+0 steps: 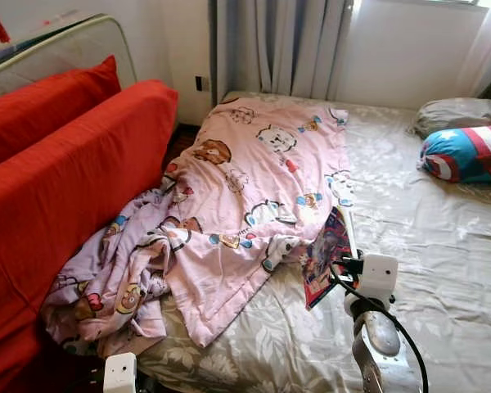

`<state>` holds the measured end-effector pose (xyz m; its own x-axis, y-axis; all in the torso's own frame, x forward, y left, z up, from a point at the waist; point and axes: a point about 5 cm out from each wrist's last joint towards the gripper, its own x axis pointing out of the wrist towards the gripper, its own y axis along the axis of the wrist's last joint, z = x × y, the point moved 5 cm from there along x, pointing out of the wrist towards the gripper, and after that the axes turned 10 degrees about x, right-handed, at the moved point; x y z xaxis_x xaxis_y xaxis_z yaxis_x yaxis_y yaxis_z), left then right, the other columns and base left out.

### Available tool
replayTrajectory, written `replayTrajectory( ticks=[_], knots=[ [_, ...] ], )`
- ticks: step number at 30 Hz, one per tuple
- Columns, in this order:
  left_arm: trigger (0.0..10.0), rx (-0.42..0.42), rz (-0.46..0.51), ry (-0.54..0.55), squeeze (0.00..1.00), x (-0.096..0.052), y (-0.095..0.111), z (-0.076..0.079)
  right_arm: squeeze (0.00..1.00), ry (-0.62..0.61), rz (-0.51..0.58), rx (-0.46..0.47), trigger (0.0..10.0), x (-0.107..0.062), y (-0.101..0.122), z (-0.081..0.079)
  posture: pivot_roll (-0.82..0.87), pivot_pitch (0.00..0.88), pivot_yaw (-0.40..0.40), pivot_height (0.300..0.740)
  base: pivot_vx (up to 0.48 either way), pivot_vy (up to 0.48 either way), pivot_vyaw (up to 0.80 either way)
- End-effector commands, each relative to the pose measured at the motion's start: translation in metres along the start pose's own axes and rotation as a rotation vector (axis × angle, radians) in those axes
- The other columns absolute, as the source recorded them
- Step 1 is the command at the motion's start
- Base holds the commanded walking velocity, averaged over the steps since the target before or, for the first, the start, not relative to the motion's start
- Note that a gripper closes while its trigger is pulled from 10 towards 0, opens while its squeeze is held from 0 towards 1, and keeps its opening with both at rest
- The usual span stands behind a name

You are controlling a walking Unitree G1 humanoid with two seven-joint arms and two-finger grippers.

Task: Clean up the room

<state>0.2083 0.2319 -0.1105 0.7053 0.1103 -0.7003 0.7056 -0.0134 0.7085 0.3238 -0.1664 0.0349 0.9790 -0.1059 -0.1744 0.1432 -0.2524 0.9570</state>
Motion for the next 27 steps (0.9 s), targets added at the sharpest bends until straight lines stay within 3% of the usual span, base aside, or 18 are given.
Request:
replayTrajectory(
  ticks=[1,4,10,27],
  knots=[
    [10.0,-0.004,-0.019,0.007,0.00,-0.0024,-0.0079,-0.0007,0.00,-0.003,0.046,0.004,10.0,0.0033,0.0105,0.0008,0.07,0.008,-0.024,0.740,0.000,-0.311,0.00],
    [10.0,-0.003,-0.018,0.007,0.00,-0.0025,-0.0079,-0.0007,0.00,-0.013,0.047,0.008,10.0,0.0032,0.0108,0.0027,0.07,0.011,-0.024,0.740,0.000,-0.309,0.00],
    [10.0,-0.001,-0.011,0.004,0.00,-0.0023,-0.0067,0.0008,0.00,-0.023,0.052,0.013,10.0,0.0023,0.0112,0.0046,0.07,0.015,-0.022,0.740,0.000,-0.311,-0.76],
    [10.0,-0.005,0.014,0.006,0.00,-0.0014,-0.0012,0.0010,0.00,-0.024,0.062,0.002,10.0,0.0034,0.0120,0.0040,0.07,0.018,-0.024,0.740,0.000,-0.311,0.00]
  ],
)
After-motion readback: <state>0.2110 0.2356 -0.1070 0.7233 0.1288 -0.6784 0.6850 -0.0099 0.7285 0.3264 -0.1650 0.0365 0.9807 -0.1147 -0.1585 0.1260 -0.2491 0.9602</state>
